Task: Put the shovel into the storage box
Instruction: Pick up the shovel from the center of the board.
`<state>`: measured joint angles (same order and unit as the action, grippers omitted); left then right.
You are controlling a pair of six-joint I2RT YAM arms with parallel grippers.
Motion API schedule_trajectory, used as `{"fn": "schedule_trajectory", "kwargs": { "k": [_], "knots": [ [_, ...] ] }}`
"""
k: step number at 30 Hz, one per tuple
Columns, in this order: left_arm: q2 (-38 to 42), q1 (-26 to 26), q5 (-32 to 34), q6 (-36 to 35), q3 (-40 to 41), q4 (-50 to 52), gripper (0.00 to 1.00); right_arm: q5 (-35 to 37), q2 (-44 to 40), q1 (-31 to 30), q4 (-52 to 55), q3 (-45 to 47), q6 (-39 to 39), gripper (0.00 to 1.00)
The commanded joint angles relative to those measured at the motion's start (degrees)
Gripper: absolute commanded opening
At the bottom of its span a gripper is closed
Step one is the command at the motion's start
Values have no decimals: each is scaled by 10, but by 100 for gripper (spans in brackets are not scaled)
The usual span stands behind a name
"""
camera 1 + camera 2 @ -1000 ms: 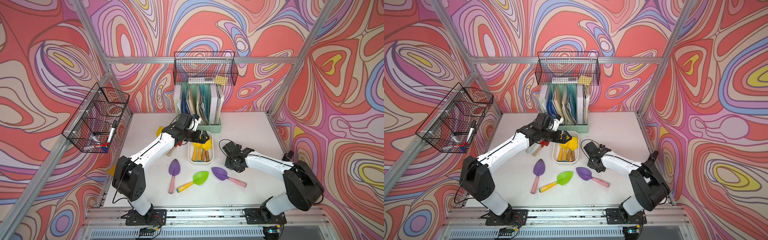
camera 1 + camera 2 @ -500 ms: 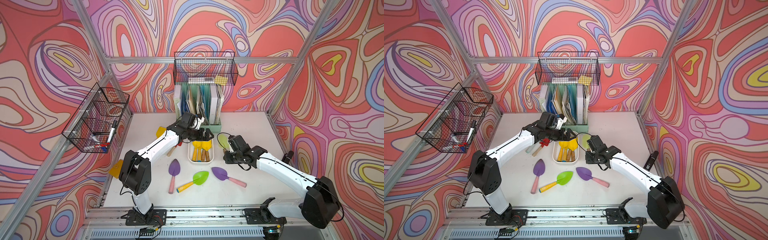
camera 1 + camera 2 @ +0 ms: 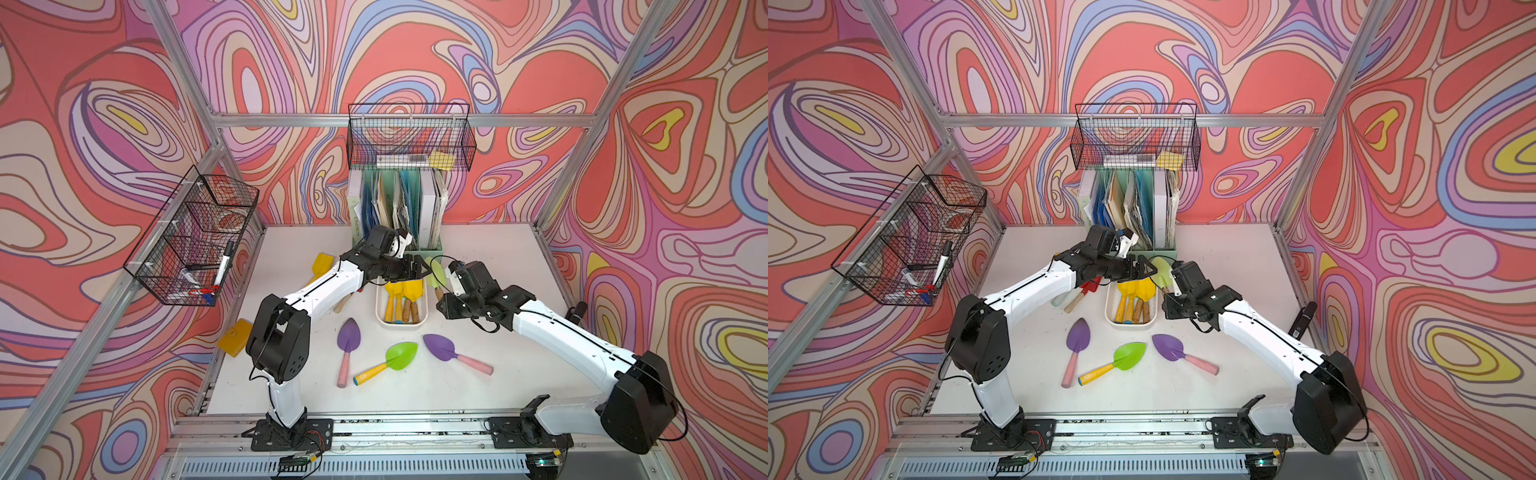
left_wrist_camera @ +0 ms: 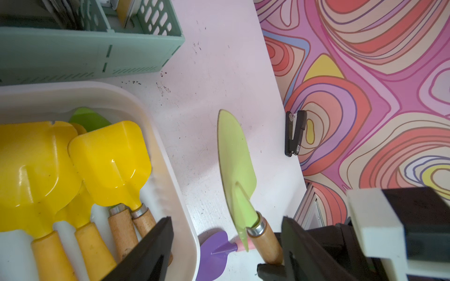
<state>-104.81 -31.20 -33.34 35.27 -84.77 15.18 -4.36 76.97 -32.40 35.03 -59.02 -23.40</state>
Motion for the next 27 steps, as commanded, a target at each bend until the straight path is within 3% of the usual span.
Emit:
{"fn": "schedule_trajectory", "kwargs": {
  "k": [1, 10, 27],
  "knots": [
    [-9, -2, -11, 27, 6, -49, 63, -6, 5, -5, -26, -15, -4, 0],
    [-25, -3, -11, 40, 0, -53, 38, -6, 16, -12, -40, -27, -14, 0],
    [-29, -3, 9, 32, -6, -29, 13, 3, 33, -20, -45, -43, -21, 0]
  ]
}}
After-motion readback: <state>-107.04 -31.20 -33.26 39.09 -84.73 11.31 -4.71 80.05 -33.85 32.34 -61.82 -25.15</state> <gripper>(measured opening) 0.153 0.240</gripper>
